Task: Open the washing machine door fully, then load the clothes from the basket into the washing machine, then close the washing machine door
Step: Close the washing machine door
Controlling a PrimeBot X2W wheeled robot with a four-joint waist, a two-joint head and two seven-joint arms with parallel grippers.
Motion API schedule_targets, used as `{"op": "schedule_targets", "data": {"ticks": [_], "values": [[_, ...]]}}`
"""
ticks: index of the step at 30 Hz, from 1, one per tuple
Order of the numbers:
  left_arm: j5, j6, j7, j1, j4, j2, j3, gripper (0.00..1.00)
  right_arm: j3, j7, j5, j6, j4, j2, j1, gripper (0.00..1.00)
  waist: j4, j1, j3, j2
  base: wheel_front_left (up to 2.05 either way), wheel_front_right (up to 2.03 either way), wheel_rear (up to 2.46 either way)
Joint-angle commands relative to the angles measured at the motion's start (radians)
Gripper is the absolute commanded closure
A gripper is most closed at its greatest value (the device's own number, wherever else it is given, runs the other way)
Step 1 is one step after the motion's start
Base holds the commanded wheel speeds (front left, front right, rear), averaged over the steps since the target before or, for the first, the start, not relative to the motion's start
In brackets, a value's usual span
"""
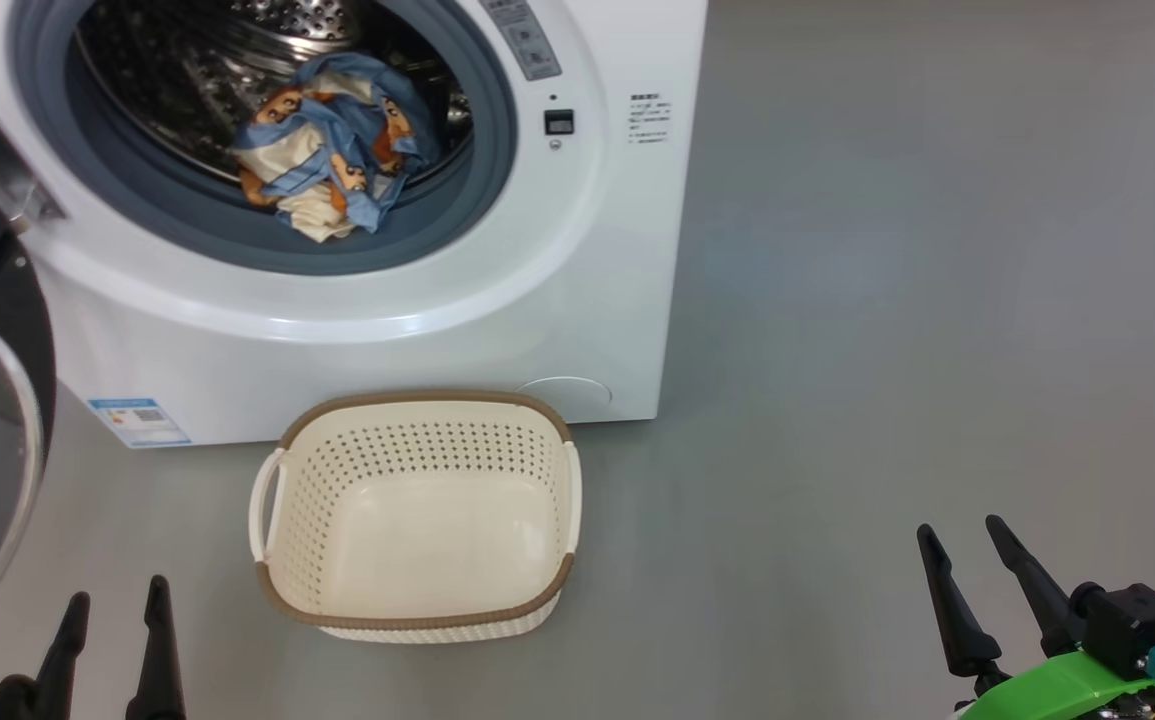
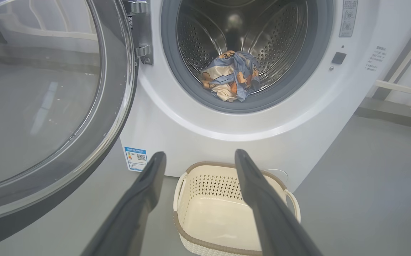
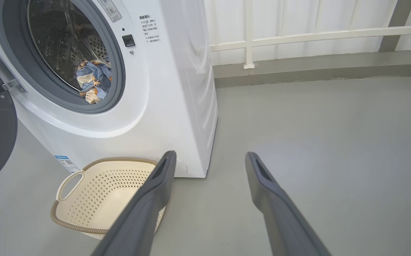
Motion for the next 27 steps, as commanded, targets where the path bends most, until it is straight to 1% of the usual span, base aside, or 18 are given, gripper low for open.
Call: {"op": "schedule_targets", "data": {"ticks": [1,10,16,27], "values": [[0.008,-0.001,-0.006,-0.025,-0.015,0.015,0.039,0.0,0.028,-0.007,-0.004,0.002,-0.028,-0.018,-0.014,0.0,0.018,0.0,0.001,0.0,0.0,0.0,0.0],[0.007,-0.001,-0.006,-0.01,-0.011,-0.017,0.069,0.0,0.07,-0.007,-0.001,0.002,-0.021,-0.036,-0.022,0.0,0.126,0.0,-0.014,0.0,0.0,0.0,0.0],[0.012,-0.001,-0.006,0.009,-0.016,-0.039,0.087,0.0,0.111,-0.007,0.004,0.002,-0.01,-0.05,-0.044,0.0,0.218,0.0,-0.025,0.0,0.0,0.0,0.0],[0.025,-0.001,-0.006,0.037,-0.019,-0.07,0.11,0.0,0.148,-0.007,0.016,0.002,0.003,-0.066,-0.065,0.0,0.384,0.0,-0.035,0.0,0.0,0.0,0.0]]}}
